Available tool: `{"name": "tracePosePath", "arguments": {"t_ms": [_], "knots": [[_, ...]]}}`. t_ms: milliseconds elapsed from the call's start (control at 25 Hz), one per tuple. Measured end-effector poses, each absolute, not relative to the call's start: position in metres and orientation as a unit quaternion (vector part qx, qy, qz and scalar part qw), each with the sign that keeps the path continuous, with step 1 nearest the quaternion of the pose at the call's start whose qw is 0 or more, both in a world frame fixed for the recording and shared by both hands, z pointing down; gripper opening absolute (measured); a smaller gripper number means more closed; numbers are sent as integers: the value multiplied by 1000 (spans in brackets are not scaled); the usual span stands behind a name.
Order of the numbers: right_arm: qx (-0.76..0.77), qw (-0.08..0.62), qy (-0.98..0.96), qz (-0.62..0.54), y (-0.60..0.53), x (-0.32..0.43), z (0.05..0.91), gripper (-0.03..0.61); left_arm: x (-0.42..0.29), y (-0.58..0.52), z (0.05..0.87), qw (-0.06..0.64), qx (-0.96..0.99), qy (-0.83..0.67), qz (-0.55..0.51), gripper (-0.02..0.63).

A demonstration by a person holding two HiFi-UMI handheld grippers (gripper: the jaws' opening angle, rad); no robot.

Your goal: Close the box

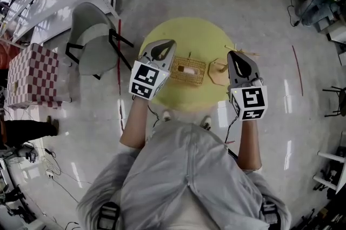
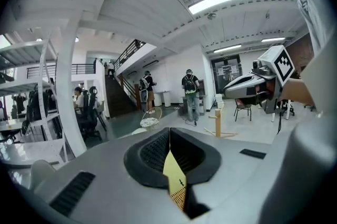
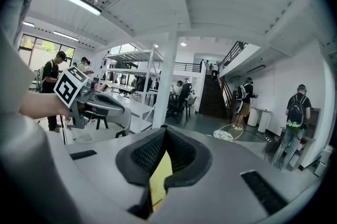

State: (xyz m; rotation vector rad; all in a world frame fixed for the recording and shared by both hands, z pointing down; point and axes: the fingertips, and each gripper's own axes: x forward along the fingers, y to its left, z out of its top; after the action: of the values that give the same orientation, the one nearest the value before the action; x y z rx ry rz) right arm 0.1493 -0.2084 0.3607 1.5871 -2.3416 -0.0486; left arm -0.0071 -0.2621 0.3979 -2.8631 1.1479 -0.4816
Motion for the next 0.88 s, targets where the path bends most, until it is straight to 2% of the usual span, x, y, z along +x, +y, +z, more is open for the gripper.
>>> {"name": "tracePosePath", "arguments": {"t_ms": [480, 880], "knots": [[545, 146, -824, -48, -209, 138, 333, 15, -7, -245, 330, 89, -918, 373, -103, 32], [541, 155, -825, -59, -207, 135, 327, 15, -4, -240, 325, 92, -919, 369, -100, 32]]}}
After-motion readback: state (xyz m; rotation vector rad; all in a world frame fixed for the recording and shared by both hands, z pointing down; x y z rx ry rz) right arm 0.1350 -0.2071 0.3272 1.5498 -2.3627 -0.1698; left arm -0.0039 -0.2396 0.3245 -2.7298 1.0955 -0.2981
